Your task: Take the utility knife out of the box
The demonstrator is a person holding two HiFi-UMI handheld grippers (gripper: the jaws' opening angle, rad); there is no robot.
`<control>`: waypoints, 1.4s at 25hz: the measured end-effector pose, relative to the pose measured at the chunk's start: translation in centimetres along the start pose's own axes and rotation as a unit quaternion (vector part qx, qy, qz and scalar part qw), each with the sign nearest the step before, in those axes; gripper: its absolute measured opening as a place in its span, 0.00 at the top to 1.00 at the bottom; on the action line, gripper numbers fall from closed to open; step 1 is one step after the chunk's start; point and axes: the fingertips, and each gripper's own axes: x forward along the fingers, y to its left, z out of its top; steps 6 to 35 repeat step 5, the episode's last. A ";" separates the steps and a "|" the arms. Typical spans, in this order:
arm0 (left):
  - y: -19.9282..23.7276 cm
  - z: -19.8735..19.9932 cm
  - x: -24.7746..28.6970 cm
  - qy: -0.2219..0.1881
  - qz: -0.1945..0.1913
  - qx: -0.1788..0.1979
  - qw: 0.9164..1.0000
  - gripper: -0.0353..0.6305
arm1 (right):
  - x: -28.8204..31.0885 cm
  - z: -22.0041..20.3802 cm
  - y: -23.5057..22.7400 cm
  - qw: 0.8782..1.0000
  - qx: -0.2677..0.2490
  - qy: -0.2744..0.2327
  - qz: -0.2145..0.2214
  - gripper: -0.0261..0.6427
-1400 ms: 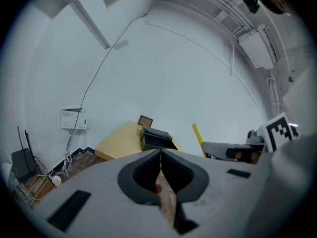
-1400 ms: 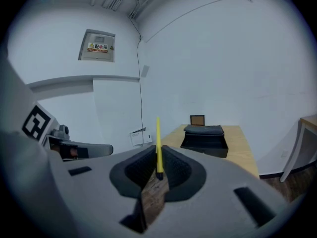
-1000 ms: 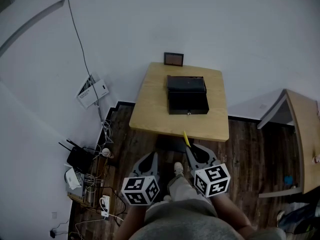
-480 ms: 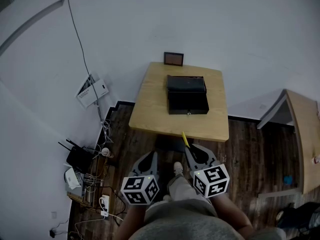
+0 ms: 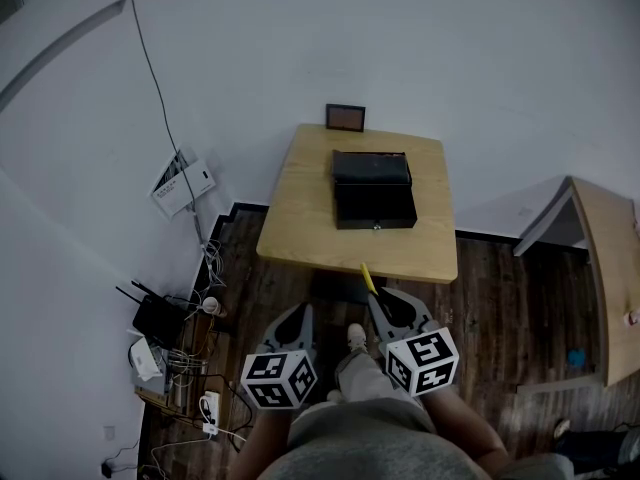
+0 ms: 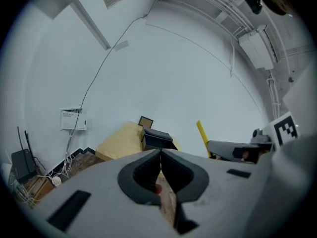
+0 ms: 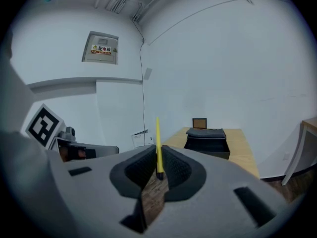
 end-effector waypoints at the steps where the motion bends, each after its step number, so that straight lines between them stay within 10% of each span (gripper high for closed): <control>1: 0.0 0.0 0.0 0.000 0.000 0.000 1.000 0.94 | 0.1 0.1 0.0 1.000 0.000 0.000 0.000 0.91; 35: 0.1 0.2 0.2 0.000 0.000 -0.001 1.000 0.94 | 0.2 0.2 -0.1 1.000 0.001 0.000 -0.001 0.91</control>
